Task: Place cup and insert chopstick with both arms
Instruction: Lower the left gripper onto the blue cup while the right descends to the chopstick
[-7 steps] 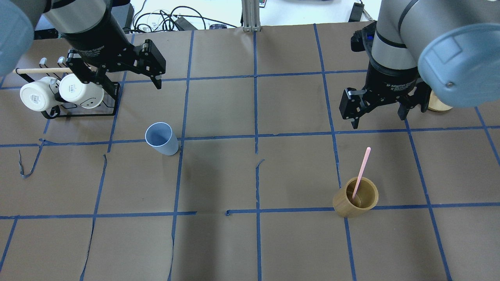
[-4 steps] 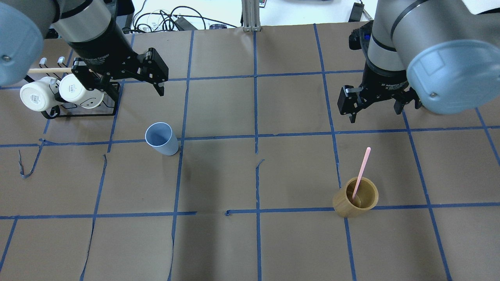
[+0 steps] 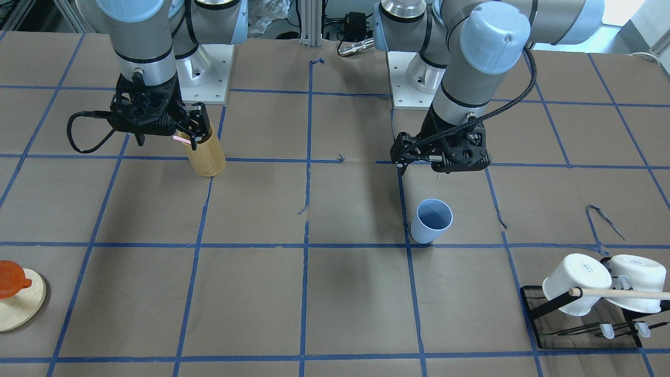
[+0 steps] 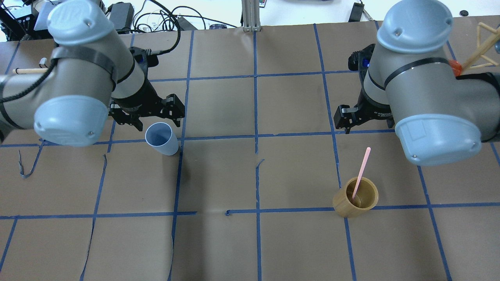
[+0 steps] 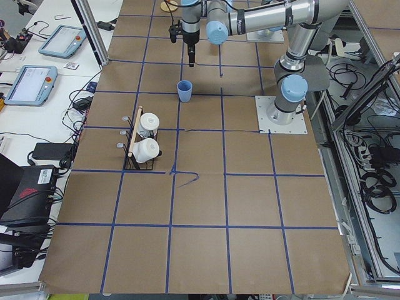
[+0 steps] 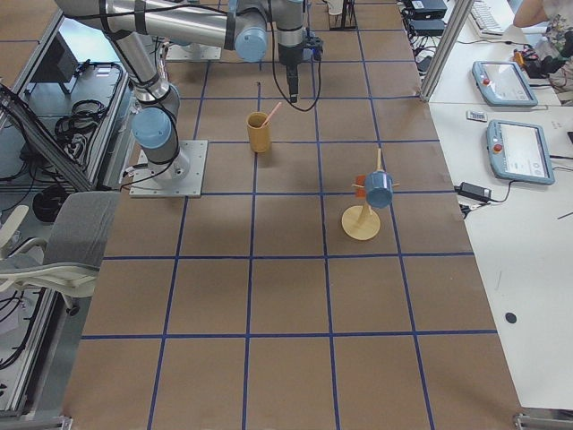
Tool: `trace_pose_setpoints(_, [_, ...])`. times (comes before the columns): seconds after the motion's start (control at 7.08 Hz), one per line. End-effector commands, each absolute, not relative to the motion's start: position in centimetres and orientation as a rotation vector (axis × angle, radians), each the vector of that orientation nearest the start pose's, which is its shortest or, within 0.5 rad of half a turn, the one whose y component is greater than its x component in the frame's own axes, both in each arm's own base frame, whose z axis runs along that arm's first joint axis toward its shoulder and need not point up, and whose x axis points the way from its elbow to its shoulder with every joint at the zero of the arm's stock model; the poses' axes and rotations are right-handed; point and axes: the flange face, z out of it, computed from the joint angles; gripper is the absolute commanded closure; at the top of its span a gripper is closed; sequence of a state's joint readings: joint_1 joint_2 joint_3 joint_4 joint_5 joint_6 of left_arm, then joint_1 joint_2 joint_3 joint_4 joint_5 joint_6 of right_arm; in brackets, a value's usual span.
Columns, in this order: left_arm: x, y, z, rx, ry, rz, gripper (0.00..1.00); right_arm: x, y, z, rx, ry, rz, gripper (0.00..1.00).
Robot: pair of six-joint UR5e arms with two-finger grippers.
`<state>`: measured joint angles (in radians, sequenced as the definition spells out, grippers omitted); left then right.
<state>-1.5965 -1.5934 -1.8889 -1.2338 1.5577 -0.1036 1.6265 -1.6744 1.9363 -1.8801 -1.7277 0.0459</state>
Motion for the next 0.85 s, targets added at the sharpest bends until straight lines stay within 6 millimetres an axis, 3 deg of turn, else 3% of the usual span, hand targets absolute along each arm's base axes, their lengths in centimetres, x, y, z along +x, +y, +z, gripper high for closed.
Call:
trace_pose_setpoints(0.0, [-14.5, -44.7, 28.4, -0.123, 3.135, 0.081, 0.06, 14.1, -41.8, 36.8, 0.110, 3.298, -0.008, 0.01])
trace_pose_setpoints(0.14, [-13.9, -44.6, 27.3, -0.114, 3.071, 0.052, 0.14, 14.0, -41.4, 36.1, 0.119, 3.303, 0.033, 0.04])
trace_pose_setpoints(0.28, [-13.9, -45.4, 27.5, -0.114, 3.073, -0.018, 0.14, 14.0, -41.0, 35.5, 0.192, 3.302, 0.062, 0.11])
trace_pose_setpoints(0.57, [-14.0, -47.4, 29.8, -0.101, 3.079, -0.217, 0.13, 14.0, -40.8, 35.3, 0.206, 3.300, 0.092, 0.52])
trace_pose_setpoints(0.71, [-14.1, -48.9, 30.8, -0.092, 3.082, -0.251, 0.14, 14.0, -40.7, 35.3, 0.205, 3.300, 0.104, 0.59])
